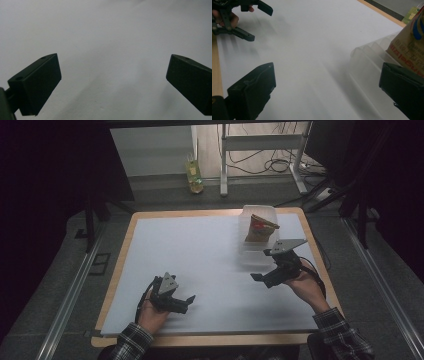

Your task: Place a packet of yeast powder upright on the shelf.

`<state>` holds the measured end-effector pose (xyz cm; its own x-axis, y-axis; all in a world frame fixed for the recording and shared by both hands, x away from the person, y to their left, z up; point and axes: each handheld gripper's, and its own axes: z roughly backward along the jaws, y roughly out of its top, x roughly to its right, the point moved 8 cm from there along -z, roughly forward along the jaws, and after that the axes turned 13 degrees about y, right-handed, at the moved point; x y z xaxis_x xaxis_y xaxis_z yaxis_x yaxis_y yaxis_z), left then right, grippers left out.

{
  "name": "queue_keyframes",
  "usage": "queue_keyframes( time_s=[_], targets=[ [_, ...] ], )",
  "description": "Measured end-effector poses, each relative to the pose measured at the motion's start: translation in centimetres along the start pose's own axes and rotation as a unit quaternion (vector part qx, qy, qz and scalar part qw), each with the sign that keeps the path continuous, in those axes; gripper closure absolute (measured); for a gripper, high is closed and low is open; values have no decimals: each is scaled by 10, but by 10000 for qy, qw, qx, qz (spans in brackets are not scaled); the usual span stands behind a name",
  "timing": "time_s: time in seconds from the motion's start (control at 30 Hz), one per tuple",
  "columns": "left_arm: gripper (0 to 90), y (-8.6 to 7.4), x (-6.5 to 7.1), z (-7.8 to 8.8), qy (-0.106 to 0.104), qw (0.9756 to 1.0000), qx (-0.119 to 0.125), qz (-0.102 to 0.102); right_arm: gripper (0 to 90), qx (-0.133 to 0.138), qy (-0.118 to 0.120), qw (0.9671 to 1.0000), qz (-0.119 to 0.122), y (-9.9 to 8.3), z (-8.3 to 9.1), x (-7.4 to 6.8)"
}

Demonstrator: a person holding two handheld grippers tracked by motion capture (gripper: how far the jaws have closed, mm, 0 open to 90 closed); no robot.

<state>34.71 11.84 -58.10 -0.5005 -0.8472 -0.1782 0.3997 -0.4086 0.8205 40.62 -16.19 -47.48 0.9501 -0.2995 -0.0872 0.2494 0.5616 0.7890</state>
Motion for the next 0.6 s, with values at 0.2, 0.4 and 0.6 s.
queue_keyframes(
  time_s=[0.2, 0.4, 0.6],
  targets=[
    [0, 0, 0, 0, -17, 10000, -1, -20, 9, 49, -58, 10000, -25, -14, 1, -5],
    [0, 0, 1, 0, -16, 10000, 1, -10, 10, 150, -90, 9998, -74, -26, 2, -8],
    [0, 0, 1, 0, -18, 10000, -5, -15, 9, 185, -163, 9996, -98, -39, 3, -10]
  ],
)
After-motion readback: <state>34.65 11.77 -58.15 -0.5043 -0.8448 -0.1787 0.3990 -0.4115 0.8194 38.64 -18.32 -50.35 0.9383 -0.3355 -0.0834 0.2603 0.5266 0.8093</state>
